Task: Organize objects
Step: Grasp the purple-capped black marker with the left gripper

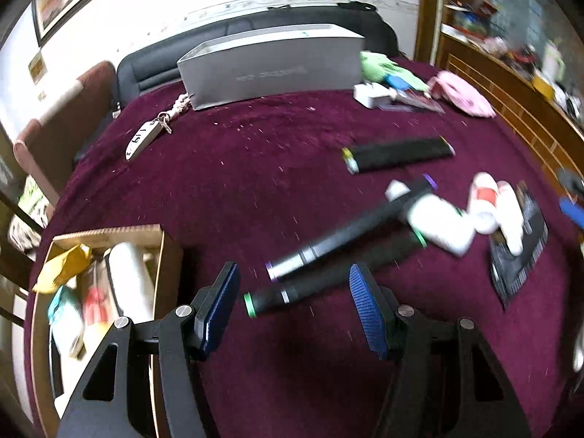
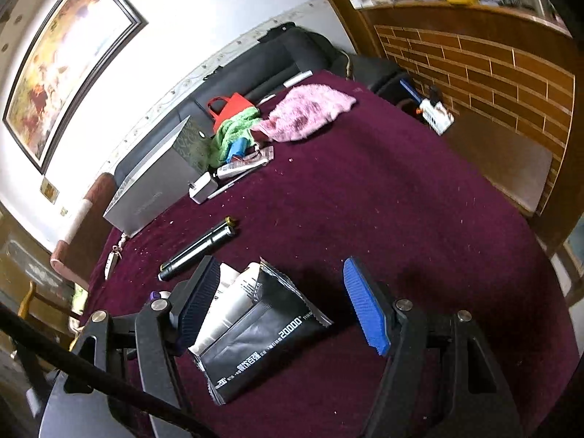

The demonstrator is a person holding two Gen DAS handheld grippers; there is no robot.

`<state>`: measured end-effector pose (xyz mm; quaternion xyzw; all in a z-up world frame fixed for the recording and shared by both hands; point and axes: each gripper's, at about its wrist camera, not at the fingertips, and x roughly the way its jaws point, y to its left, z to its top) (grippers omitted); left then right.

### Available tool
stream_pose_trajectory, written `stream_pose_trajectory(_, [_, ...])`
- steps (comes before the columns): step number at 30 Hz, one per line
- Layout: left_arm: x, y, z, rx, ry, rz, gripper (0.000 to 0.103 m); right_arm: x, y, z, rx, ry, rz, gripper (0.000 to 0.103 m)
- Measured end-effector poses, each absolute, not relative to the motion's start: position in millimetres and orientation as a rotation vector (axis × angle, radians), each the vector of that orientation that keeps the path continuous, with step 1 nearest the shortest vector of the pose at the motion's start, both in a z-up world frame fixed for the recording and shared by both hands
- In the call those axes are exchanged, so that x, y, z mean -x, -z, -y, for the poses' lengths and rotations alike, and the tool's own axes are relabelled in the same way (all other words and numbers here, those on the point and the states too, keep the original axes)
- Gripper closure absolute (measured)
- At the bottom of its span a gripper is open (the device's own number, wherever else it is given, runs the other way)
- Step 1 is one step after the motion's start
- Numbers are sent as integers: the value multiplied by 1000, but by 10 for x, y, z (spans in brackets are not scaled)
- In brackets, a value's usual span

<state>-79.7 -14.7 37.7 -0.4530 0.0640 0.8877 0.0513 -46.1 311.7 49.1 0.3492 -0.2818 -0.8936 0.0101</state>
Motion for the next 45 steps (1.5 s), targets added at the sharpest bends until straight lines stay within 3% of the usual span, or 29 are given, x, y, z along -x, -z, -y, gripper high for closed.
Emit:
stream_pose_trajectory(4, [1033, -269, 69, 1378, -2630, -210, 47, 443, -513, -3089, -1088, 2801, 856, 30])
stream_pose_trajectory(10, [1040, -160, -356, 1222, -2492, -476, 47, 448, -490, -3055, -1105, 2801, 841, 29])
stream_pose_trajectory(13, [1184, -102, -415, 1271, -2480, -551, 47, 456, -485, -3028, -1113, 2804, 823, 29])
stream_pose_trajectory(16, [1275, -72, -259, 1400, -2368, -309, 61, 463, -479, -3001, -1120, 2808, 799, 29])
stream_pose_trajectory(22, [967, -113, -139, 1501, -2174, -111, 71, 483, -452, -2960, -1140, 2801, 782, 29])
stream_pose_trajectory(32, [890, -57, -376, 1343, -2387, -478, 70, 475, -430, -2895, -1157, 2800, 746, 29])
stream_pose_trajectory(37, [867, -17, -454, 1260, -2456, -517, 70, 476, -424, -2859, -1163, 2797, 729, 29])
stream_pose_trajectory(41, [861, -67, -362, 1303, -2401, -371, 92, 486, -409, -2823, -1176, 2795, 708, 29])
stream_pose_trajectory(45, [619, -271, -135, 1255, -2420, -221, 92, 482, -414, -2779, -1163, 2788, 683, 29])
